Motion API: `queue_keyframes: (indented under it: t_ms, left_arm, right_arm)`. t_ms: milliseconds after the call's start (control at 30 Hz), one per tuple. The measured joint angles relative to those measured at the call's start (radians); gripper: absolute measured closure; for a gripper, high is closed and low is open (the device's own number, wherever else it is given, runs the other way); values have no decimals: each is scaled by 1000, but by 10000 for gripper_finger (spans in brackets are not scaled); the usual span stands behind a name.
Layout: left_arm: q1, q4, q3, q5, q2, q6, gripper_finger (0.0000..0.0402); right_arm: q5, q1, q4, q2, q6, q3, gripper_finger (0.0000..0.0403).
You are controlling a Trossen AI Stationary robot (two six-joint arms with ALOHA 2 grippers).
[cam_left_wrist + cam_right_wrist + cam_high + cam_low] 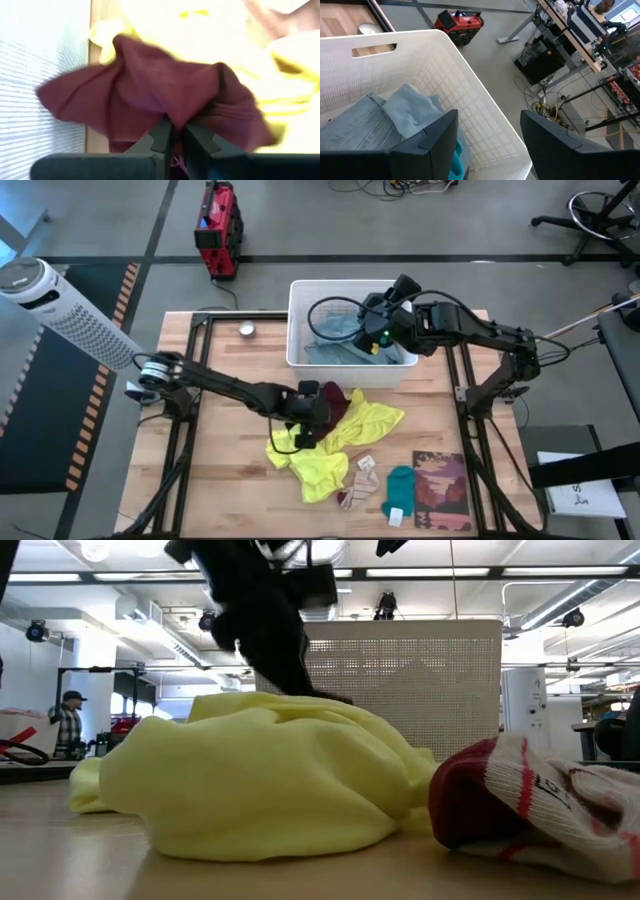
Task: Sort clothes
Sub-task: Put the dark red underwear into the white bin
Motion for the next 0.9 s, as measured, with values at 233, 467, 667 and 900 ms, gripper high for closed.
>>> queue_keyframes:
  t_ms: [233,467,667,900]
  left_arm:
    - [-14,0,-20,-48,-196,-10,396]
    - [-8,58,-26,-179,-413,8,400]
    - [23,147,-26,-225,-554,45,401]
    - [100,274,-27,-237,-624,156,401]
  right_arm:
    - [1,32,-4,0,10,0,207]
    - [1,85,-4,0,46,0,213]
    - [1,147,-17,-1,118,0,216]
    - [48,243,-38,-2,166,-27,255]
